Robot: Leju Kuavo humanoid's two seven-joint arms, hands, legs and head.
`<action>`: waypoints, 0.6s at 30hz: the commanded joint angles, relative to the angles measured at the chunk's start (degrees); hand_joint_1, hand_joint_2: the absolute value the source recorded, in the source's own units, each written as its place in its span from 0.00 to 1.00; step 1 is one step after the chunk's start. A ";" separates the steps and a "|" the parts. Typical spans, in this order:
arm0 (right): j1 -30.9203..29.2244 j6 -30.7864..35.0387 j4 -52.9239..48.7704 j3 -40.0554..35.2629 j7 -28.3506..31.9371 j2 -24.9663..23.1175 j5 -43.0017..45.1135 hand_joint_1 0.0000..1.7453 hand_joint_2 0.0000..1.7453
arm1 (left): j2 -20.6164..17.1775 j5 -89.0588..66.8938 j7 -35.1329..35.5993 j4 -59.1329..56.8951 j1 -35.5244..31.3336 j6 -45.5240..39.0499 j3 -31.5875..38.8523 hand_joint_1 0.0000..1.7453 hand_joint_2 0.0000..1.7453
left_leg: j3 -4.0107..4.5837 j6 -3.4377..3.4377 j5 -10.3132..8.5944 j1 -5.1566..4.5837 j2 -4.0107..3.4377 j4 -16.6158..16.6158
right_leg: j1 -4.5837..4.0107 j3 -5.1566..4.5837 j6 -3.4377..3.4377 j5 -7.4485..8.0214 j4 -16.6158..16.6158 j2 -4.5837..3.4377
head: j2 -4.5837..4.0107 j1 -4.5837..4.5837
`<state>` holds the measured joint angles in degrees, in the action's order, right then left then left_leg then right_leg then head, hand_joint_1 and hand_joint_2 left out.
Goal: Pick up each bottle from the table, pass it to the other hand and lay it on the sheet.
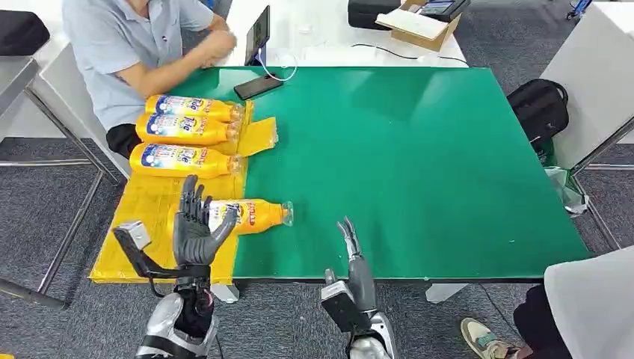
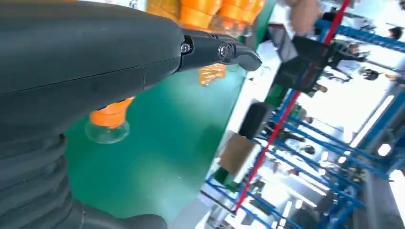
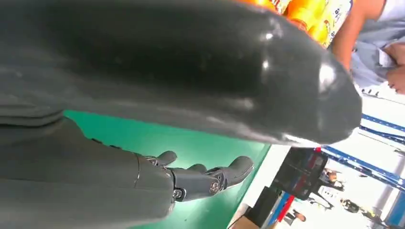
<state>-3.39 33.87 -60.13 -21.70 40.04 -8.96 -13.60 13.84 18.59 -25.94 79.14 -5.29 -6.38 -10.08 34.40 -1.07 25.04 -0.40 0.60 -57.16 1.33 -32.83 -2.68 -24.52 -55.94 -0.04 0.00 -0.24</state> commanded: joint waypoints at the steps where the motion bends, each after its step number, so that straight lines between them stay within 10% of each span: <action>1: 1.15 2.03 -5.60 1.49 -0.04 0.46 4.73 0.00 0.00 | -3.20 5.79 -2.33 7.86 8.14 -3.79 -1.45 0.00 1.00 | -0.27 0.10 0.14 0.09 -0.27 0.04 | -0.11 0.23 0.14 -0.04 0.10 -0.22 | 0.00 0.02; 18: 4.70 6.13 -12.32 1.98 -0.04 -2.50 2.76 0.00 0.00 | -6.91 -12.60 -10.96 -4.34 7.77 -23.73 -16.38 0.00 1.00 | -0.16 0.06 0.11 0.07 -0.06 0.06 | -0.08 0.16 0.13 -0.05 0.12 0.02 | 0.00 0.00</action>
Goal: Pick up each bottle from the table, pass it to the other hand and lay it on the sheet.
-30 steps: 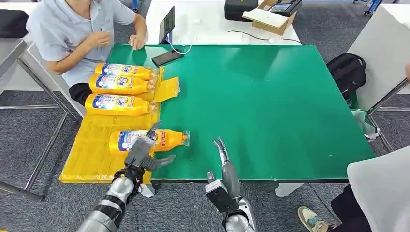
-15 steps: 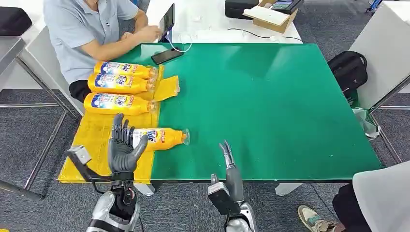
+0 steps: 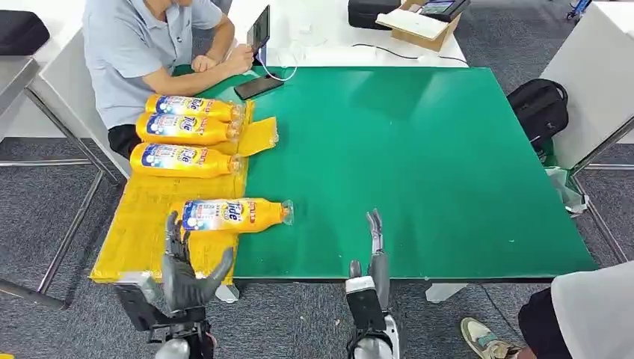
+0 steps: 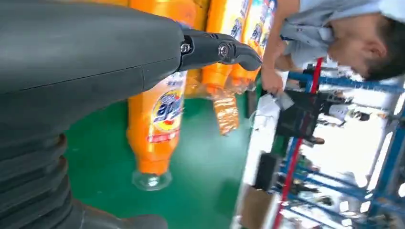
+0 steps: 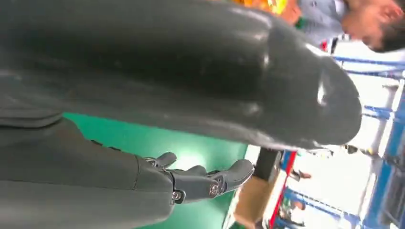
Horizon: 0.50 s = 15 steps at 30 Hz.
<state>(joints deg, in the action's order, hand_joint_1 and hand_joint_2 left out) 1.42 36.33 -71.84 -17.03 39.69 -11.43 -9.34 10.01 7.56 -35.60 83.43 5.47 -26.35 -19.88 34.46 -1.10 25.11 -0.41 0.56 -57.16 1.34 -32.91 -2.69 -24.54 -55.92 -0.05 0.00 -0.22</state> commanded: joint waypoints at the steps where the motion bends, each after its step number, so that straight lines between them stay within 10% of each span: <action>1: 0.20 3.67 -1.04 -2.11 0.31 -0.59 -2.60 0.00 1.00 | -2.99 -2.06 -1.56 -8.60 -3.00 -4.59 -6.48 0.00 1.00 | -0.18 0.08 0.04 0.08 -0.02 0.05 | -0.09 0.21 0.13 -0.02 0.09 0.03 | 0.00 0.00; 15: 0.58 3.48 -0.13 -2.19 0.31 -1.43 -3.69 0.00 1.00 | -3.19 -1.91 -1.33 -7.10 -2.72 -5.66 -7.11 0.00 1.00 | -0.20 0.11 0.09 0.12 -0.01 -0.03 | -0.14 0.24 0.16 -0.07 0.03 0.03 | 0.00 0.00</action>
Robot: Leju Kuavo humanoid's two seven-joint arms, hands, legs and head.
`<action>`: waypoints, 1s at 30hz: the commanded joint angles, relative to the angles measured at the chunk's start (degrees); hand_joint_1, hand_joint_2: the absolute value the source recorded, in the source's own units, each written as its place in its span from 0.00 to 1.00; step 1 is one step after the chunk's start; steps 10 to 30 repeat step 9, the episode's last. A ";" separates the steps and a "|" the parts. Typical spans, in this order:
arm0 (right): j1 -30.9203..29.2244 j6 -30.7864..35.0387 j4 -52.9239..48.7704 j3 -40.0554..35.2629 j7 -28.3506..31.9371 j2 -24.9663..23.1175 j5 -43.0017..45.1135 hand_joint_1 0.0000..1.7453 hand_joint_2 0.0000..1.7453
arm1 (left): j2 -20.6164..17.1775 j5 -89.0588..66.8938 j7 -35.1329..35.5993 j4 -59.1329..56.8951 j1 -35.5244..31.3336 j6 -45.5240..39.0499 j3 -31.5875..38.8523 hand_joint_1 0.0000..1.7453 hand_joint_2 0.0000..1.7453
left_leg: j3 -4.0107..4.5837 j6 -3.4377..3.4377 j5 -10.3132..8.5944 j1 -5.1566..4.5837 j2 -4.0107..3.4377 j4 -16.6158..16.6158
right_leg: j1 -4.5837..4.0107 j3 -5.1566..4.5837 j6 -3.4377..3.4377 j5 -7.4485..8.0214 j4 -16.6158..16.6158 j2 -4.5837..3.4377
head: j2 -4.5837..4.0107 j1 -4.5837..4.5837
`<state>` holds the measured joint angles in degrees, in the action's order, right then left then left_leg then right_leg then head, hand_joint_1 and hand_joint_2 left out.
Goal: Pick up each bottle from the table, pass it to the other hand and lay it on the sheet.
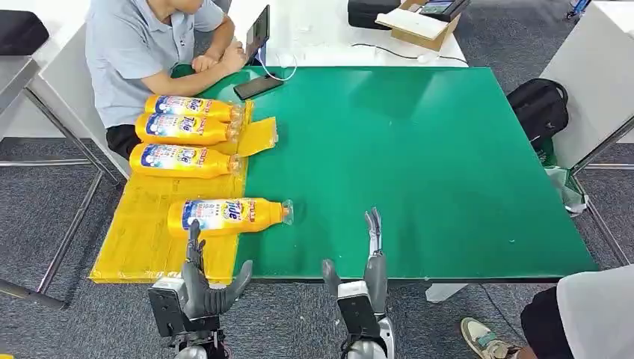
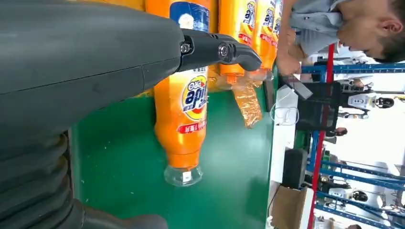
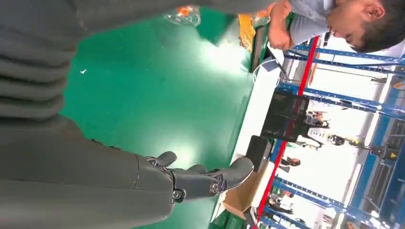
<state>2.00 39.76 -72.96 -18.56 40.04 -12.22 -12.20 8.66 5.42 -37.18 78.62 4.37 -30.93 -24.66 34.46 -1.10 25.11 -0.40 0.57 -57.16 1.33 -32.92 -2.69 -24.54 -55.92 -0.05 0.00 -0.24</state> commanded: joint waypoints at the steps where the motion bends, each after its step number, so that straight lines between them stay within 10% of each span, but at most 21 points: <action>1: -0.50 -3.92 1.21 -2.69 -2.31 0.91 4.02 0.00 1.00 | -1.84 0.92 0.70 -1.57 -1.33 -1.39 -2.33 0.00 1.00 | -0.09 0.06 0.02 0.04 0.01 0.02 | -0.05 0.10 0.09 -0.03 0.02 0.04 | 0.00 0.02; 30: -0.26 -4.87 3.80 -5.90 -3.27 3.67 3.49 0.00 1.00 | -2.53 2.00 0.72 0.60 -1.02 -1.67 -4.63 0.00 1.00 | -0.15 0.07 0.05 0.08 -0.04 0.04 | -0.09 0.20 0.10 -0.02 0.10 0.00 | 0.00 0.00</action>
